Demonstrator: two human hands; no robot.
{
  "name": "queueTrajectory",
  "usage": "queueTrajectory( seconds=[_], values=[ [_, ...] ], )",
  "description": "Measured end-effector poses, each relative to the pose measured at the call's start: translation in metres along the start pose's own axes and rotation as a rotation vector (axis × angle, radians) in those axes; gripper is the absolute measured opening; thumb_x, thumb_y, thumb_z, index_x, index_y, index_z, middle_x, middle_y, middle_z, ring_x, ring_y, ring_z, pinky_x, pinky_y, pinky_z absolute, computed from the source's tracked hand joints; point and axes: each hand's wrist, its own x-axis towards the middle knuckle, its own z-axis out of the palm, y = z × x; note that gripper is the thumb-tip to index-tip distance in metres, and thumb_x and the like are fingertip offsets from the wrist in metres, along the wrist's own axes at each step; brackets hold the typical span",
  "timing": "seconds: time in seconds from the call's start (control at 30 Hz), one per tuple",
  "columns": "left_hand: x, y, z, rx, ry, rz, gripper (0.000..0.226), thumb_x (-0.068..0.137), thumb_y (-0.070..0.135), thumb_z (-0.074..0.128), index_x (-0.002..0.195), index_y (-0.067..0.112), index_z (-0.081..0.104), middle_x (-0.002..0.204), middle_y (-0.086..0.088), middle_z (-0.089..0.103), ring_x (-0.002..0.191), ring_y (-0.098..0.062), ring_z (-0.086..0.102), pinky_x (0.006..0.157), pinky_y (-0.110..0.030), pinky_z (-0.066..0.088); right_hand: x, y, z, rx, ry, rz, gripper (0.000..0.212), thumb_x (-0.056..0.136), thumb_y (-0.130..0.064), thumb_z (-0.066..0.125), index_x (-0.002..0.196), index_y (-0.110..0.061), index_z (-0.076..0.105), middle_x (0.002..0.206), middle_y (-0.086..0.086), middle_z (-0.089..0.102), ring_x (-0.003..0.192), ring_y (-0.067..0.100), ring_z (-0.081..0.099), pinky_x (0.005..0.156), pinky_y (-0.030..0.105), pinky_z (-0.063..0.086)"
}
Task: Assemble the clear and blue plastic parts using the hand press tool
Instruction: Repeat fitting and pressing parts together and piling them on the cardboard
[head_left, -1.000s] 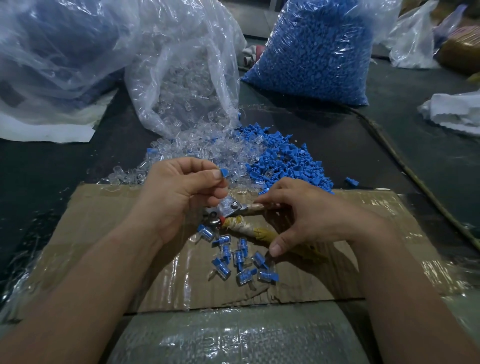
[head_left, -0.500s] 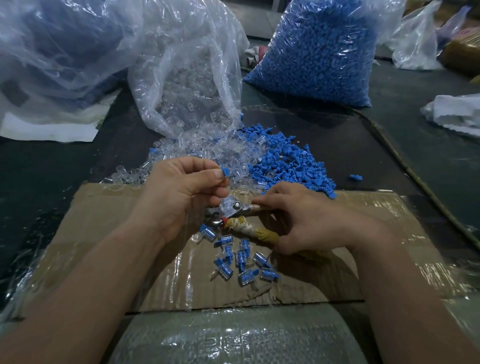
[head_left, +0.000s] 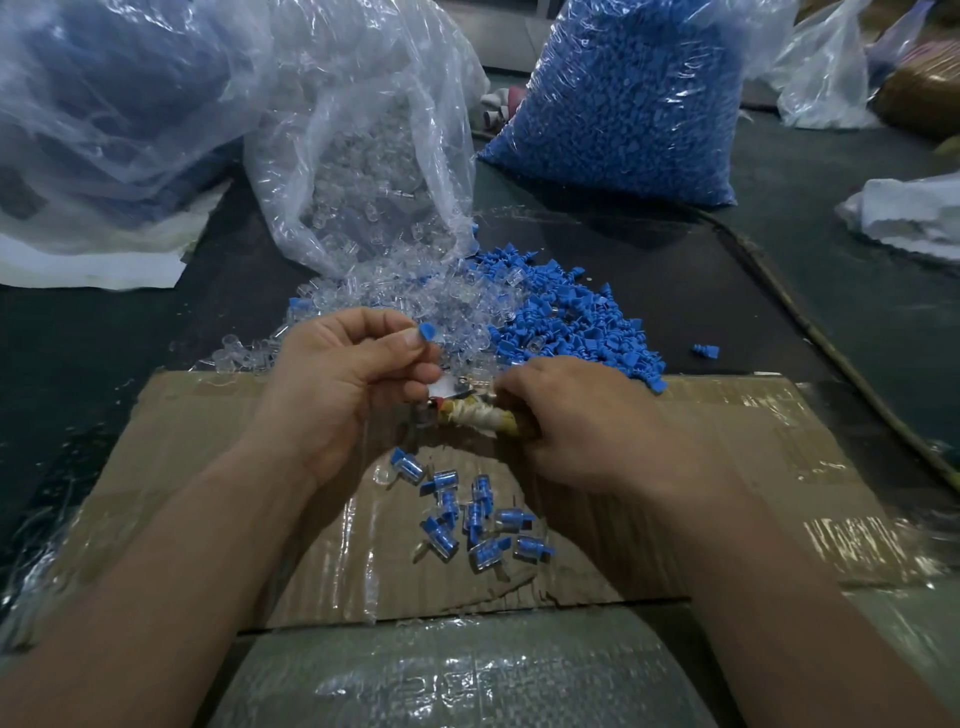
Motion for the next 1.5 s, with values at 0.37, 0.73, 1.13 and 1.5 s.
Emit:
queueTrajectory(
  seconds=[0.37, 0.73, 1.13, 1.5],
  values=[
    [0.005, -0.002, -0.004, 0.018, -0.005, 0.089, 0.015, 0.062, 0.008, 0.060, 0.076, 0.004, 0.057, 0.059, -0.005, 0.067, 0.051, -0.010, 0.063, 0.047, -0.015, 0.050, -0.005, 0.025, -0.007, 0.168, 0.290, 0.187, 0.022, 0.079, -0.014, 0.058, 0.101, -0.019, 0.057, 0.086, -0.007, 0.044, 0.076, 0.011, 0.039, 0.058, 0.023, 0.028],
    [0.002, -0.009, -0.002, 0.090, -0.035, 0.213, 0.014, 0.066, 0.011, 0.060, 0.079, 0.005, 0.058, 0.062, -0.003, 0.067, 0.056, -0.010, 0.064, 0.052, -0.015, 0.051, -0.004, 0.004, -0.001, 0.316, 0.271, 0.106, 0.022, 0.087, -0.033, 0.053, 0.101, -0.024, 0.039, 0.088, -0.008, 0.039, 0.075, 0.010, 0.036, 0.061, 0.027, 0.023],
    [0.001, -0.010, -0.002, 0.096, -0.032, 0.294, 0.009, 0.069, 0.013, 0.060, 0.077, 0.010, 0.059, 0.064, -0.002, 0.068, 0.059, -0.010, 0.065, 0.053, -0.016, 0.051, -0.004, 0.000, 0.001, 0.333, 0.188, 0.061, 0.023, 0.088, -0.035, 0.052, 0.099, -0.030, 0.033, 0.093, -0.008, 0.040, 0.082, 0.008, 0.035, 0.066, 0.024, 0.024],
    [-0.005, -0.007, 0.003, 0.247, 0.059, 0.327, 0.012, 0.082, 0.000, 0.057, 0.077, 0.011, 0.058, 0.061, 0.001, 0.066, 0.053, -0.006, 0.062, 0.051, -0.014, 0.049, 0.002, -0.002, 0.003, 0.293, 0.228, 0.088, 0.024, 0.084, -0.024, 0.060, 0.088, -0.030, 0.037, 0.074, -0.017, 0.038, 0.067, -0.003, 0.037, 0.056, 0.015, 0.024]
  ],
)
